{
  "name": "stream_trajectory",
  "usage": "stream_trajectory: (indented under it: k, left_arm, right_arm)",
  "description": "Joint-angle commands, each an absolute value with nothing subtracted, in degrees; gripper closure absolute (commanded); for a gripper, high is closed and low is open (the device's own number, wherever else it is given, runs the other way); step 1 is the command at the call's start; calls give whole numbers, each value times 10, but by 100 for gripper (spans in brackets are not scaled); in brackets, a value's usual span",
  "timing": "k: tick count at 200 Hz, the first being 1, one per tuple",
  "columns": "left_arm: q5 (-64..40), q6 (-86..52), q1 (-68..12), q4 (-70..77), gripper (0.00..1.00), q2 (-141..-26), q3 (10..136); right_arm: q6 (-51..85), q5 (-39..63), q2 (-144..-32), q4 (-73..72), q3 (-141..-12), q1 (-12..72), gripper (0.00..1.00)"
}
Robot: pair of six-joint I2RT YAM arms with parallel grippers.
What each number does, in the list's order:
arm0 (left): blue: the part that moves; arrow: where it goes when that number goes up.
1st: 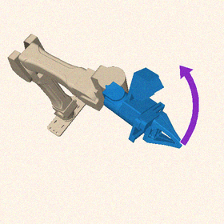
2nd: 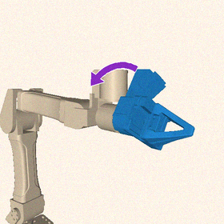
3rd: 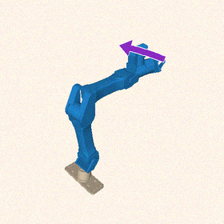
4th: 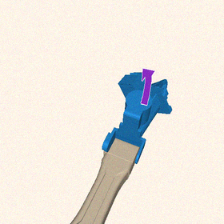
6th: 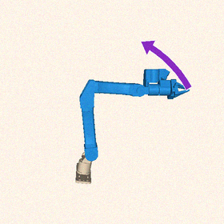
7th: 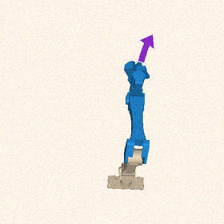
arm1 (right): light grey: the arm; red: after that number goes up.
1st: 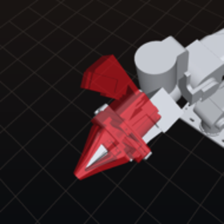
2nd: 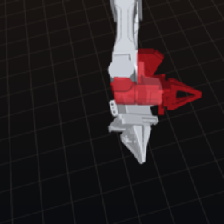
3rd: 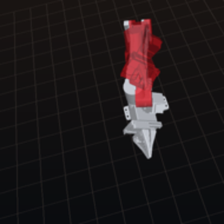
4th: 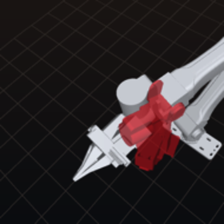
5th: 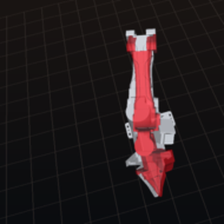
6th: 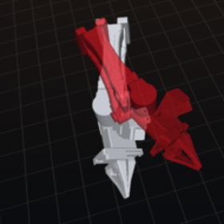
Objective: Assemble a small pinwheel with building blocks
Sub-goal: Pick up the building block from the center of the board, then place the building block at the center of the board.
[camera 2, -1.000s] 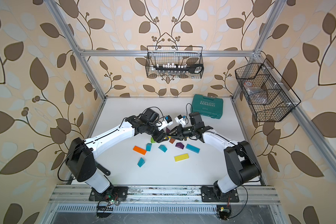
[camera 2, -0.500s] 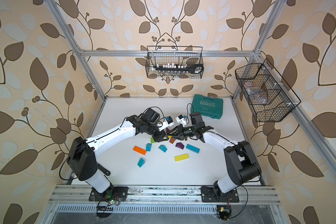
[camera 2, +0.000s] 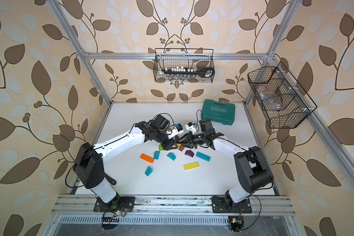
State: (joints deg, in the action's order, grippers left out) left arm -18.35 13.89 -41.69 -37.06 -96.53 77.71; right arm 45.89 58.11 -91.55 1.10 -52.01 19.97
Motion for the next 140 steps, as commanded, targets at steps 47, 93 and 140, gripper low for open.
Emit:
stream_trajectory:
  k: [47,93,140]
  left_arm:
    - [-150,104,-402,-405,76,-956,775]
    - [-104,68,-368,-422,79,-917,742]
    - [10,-79,-274,-479,84,-934,788]
  right_arm:
    - [436,592,-935,22,-537,197,52]
    - [423,570,-926,44,-524,164,51]
    - [381,544,-913,94,-512,122,50]
